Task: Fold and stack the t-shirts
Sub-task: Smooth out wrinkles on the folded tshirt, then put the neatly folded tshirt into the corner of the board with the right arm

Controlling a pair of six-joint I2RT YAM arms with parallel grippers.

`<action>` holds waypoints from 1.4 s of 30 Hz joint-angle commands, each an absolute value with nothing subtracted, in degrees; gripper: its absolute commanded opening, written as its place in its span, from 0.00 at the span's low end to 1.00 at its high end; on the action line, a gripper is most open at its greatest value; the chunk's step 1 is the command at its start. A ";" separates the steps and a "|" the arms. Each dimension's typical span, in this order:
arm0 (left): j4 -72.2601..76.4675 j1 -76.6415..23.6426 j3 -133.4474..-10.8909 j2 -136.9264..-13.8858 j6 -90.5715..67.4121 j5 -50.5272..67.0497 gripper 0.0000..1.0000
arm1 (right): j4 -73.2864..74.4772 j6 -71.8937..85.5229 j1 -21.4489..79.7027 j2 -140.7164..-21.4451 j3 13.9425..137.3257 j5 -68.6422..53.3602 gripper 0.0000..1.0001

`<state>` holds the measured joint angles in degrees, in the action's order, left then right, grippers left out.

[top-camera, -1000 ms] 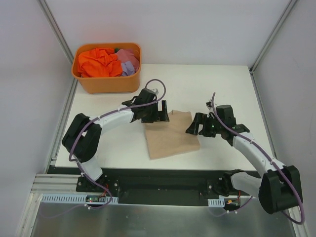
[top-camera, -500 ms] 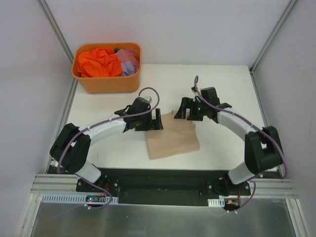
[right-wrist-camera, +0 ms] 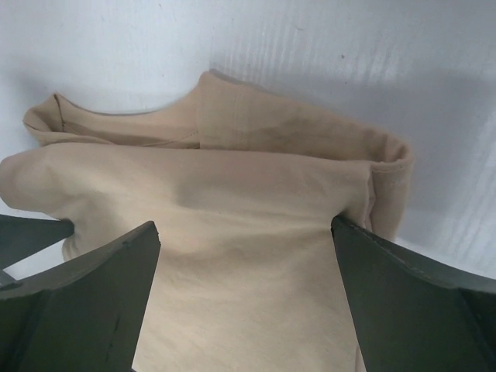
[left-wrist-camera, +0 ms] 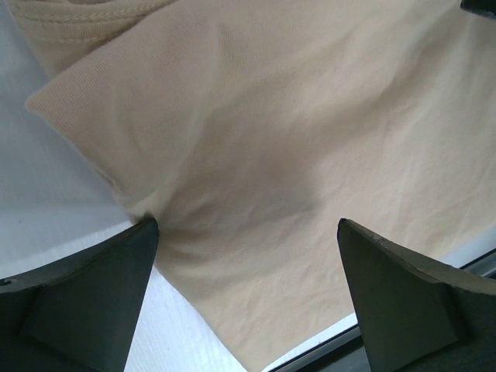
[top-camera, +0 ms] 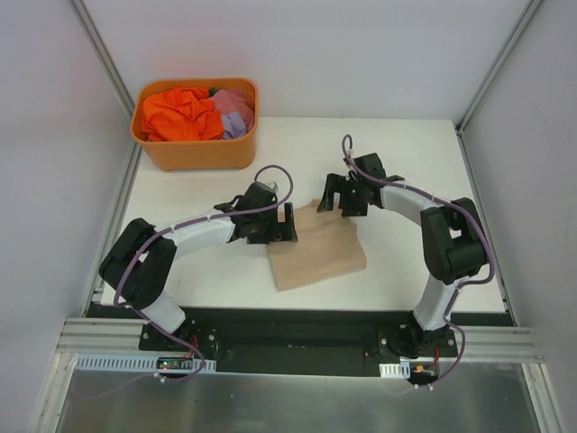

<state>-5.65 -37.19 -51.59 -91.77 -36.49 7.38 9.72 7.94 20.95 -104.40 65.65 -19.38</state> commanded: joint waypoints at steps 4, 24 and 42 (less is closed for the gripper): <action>-6.33 -37.79 -50.19 -81.85 -36.04 7.03 0.99 | 17.83 2.55 20.48 -89.85 64.17 -12.93 0.96; -12.83 -37.71 -31.64 -56.17 -40.96 -3.78 0.99 | 23.64 3.25 26.27 -97.81 60.55 -1.41 0.80; -14.50 -36.65 -30.06 -55.28 -40.52 -9.05 0.99 | 28.21 9.24 28.05 -103.62 65.38 13.53 0.09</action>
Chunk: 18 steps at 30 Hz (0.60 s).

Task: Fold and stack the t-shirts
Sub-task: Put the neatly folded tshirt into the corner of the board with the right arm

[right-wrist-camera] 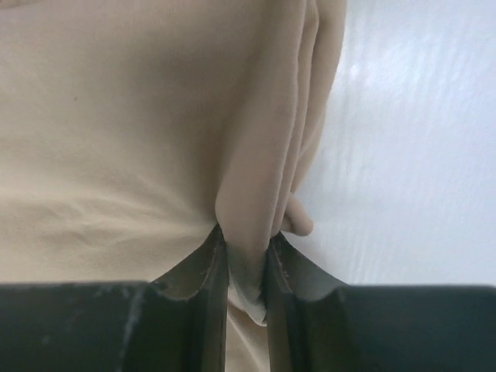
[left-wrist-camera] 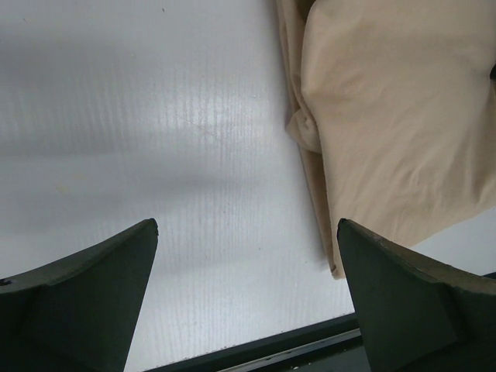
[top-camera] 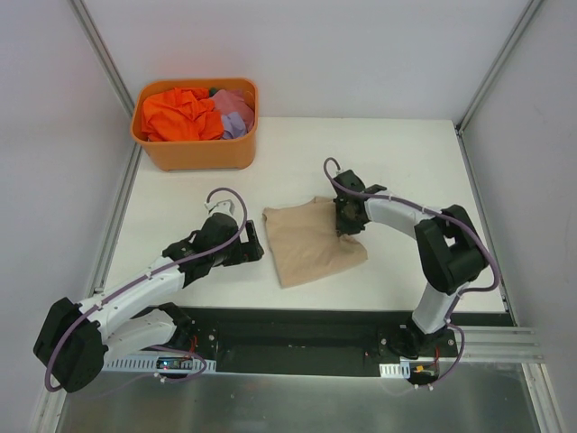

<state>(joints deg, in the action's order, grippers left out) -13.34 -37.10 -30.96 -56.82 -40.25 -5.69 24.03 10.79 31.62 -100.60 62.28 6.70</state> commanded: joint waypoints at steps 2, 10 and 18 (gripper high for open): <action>-15.11 -36.30 -29.88 -54.50 -40.34 -10.01 0.99 | 30.40 7.74 25.85 -104.32 67.40 16.16 0.06; -15.38 -34.45 -28.04 -52.91 -39.73 -10.11 0.99 | 37.34 -2.89 14.95 -102.39 67.94 24.86 0.01; -15.47 -33.66 -27.51 -51.68 -39.11 -10.37 0.99 | 38.41 -7.21 5.02 -102.83 66.88 28.39 0.01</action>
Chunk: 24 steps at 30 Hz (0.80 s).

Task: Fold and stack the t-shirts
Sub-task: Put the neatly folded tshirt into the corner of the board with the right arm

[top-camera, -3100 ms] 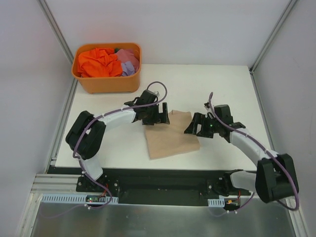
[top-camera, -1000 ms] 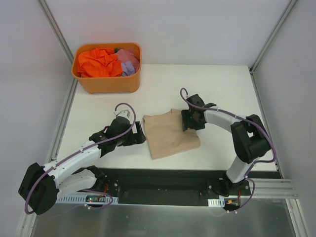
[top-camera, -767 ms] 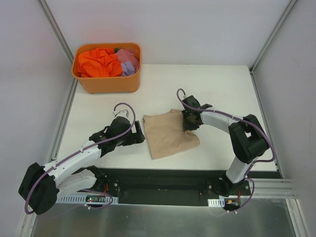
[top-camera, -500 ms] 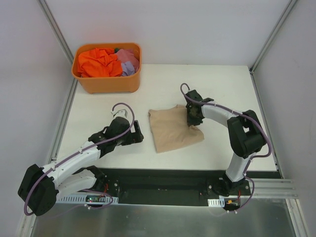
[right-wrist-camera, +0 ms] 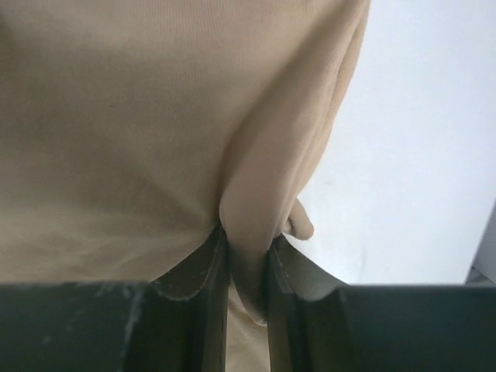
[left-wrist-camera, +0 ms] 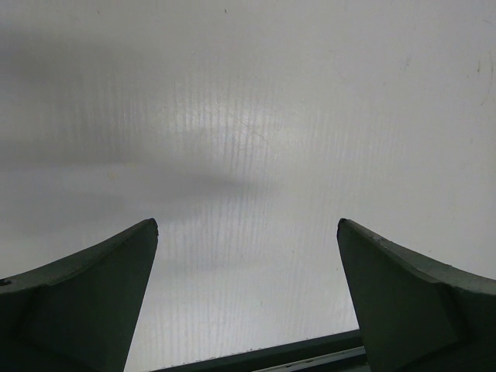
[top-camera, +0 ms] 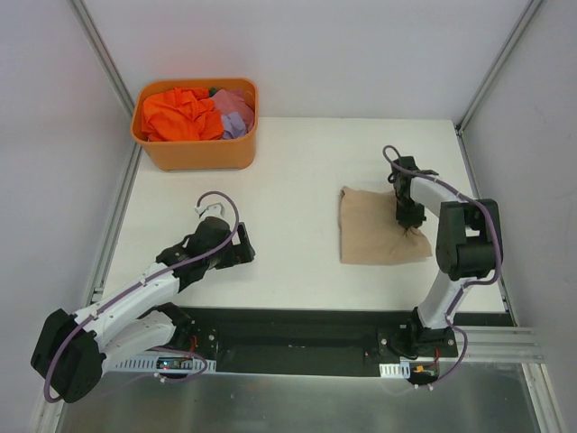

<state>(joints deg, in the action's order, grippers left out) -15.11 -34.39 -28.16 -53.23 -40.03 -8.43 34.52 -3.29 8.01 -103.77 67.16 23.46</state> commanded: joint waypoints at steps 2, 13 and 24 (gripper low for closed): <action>-15.56 -33.49 -27.42 -51.33 -39.02 -10.55 0.99 | 38.32 -8.34 3.26 -102.75 66.45 28.91 0.00; -15.38 -32.87 -26.98 -49.48 -38.58 -9.75 0.99 | 33.95 -16.15 -6.50 -104.32 65.04 39.02 0.01; -15.38 -32.78 -26.37 -48.43 -38.85 -10.20 0.99 | 27.17 -23.64 -10.89 -110.83 68.12 38.52 0.02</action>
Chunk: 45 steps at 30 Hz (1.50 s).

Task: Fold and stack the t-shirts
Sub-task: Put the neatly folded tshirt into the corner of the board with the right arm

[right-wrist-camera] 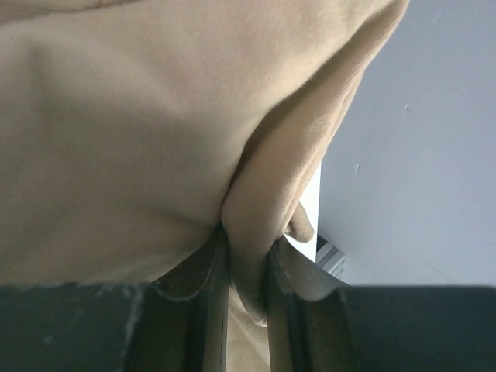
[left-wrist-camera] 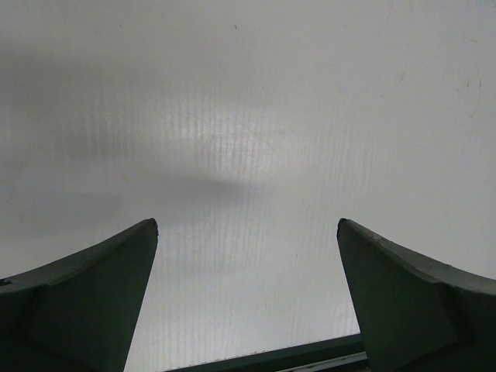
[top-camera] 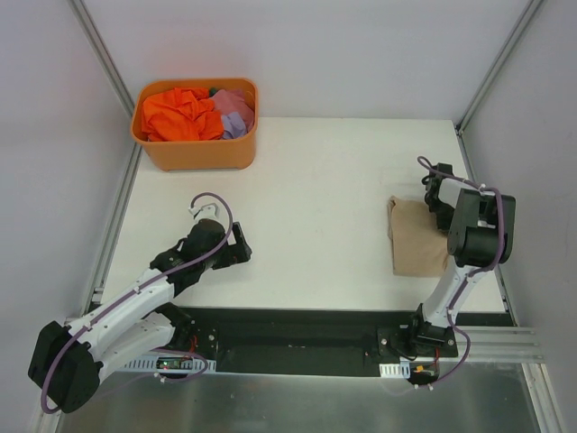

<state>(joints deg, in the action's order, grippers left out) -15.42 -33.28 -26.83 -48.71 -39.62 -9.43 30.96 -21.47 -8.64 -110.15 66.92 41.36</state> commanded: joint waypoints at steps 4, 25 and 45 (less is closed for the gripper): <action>-15.38 -32.70 -26.37 -48.60 -38.93 -10.46 0.99 | 27.25 -22.85 -11.60 -111.01 68.29 36.74 0.12; -15.99 -32.70 -27.60 -42.81 -38.85 -8.97 0.99 | 27.97 -4.33 -3.96 -61.12 58.12 7.26 0.96; -19.77 -32.61 -23.82 -33.22 -41.66 -9.58 0.99 | -22.82 20.56 -3.60 -44.91 18.64 -46.48 0.96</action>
